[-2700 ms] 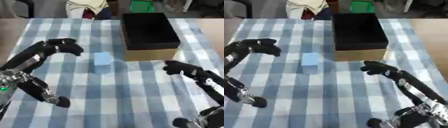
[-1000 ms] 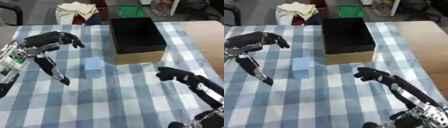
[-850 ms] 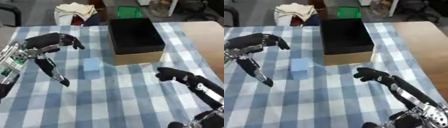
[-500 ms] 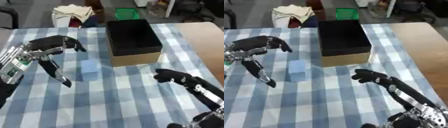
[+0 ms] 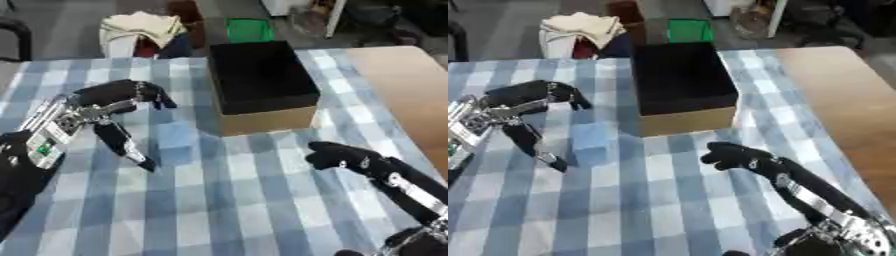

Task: Pick up objects on the table and place them in the box.

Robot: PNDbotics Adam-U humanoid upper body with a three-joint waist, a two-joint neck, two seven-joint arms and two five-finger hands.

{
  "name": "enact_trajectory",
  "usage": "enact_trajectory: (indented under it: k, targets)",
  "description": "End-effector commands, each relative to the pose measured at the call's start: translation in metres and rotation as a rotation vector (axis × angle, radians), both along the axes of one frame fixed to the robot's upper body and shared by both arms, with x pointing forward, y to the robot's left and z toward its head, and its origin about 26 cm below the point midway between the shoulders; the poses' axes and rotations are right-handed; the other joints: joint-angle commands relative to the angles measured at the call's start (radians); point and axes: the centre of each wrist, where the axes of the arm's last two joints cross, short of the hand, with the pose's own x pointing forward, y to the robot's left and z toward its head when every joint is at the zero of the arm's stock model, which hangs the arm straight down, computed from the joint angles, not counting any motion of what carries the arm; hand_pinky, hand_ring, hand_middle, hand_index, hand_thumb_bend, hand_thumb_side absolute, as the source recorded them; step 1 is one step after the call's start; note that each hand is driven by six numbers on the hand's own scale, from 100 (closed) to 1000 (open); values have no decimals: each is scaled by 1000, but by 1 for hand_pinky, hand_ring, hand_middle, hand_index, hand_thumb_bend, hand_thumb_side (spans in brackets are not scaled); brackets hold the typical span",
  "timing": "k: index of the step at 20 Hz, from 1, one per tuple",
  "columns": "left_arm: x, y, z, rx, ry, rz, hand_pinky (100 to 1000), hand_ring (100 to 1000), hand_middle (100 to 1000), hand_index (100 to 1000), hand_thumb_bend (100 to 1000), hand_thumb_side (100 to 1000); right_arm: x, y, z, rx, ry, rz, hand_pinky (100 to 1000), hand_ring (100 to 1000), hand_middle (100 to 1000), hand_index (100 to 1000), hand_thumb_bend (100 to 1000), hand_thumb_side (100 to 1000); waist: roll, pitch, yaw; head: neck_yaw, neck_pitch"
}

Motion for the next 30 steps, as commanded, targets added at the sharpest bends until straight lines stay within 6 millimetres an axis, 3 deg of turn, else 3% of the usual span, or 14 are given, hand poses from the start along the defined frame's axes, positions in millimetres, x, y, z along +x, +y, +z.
enact_trajectory:
  k: [1,13,19,23,24,26,30]
  targets:
    - [5,3,11,-12,-28,18,912,666,694,841,862,535,-2,2,9,6,-27,20,839,1000,865,1000,493,261,0,-15,-4,3,-15]
    - [13,-3,3,-36,3,49,918,625,654,829,839,544,-1,4,9,9,-25,31,839,1000,865,1000,486,261,0,-12,-26,14,-20]
    - [13,-7,-1,3,2,41,860,524,543,792,785,506,-1,4,10,8,-22,32,839,1000,864,1000,474,263,8,-13,-34,13,-20]
    - [13,-6,-2,30,8,43,803,441,455,762,671,373,-1,4,10,9,-20,31,838,1000,863,1000,467,265,9,-14,-35,12,-20]
    - [13,-6,-2,34,9,45,766,386,398,741,584,246,-1,4,10,10,-20,31,838,1000,863,1000,465,264,9,-14,-35,12,-20]
    - [13,-6,-1,35,9,49,732,334,338,713,503,183,-1,4,10,10,-19,30,838,1000,863,1000,464,264,9,-14,-35,10,-20]
    - [12,-4,4,-5,-7,60,696,263,254,669,400,171,-1,4,10,10,-18,28,838,1000,862,1000,459,263,8,-15,-34,9,-20]
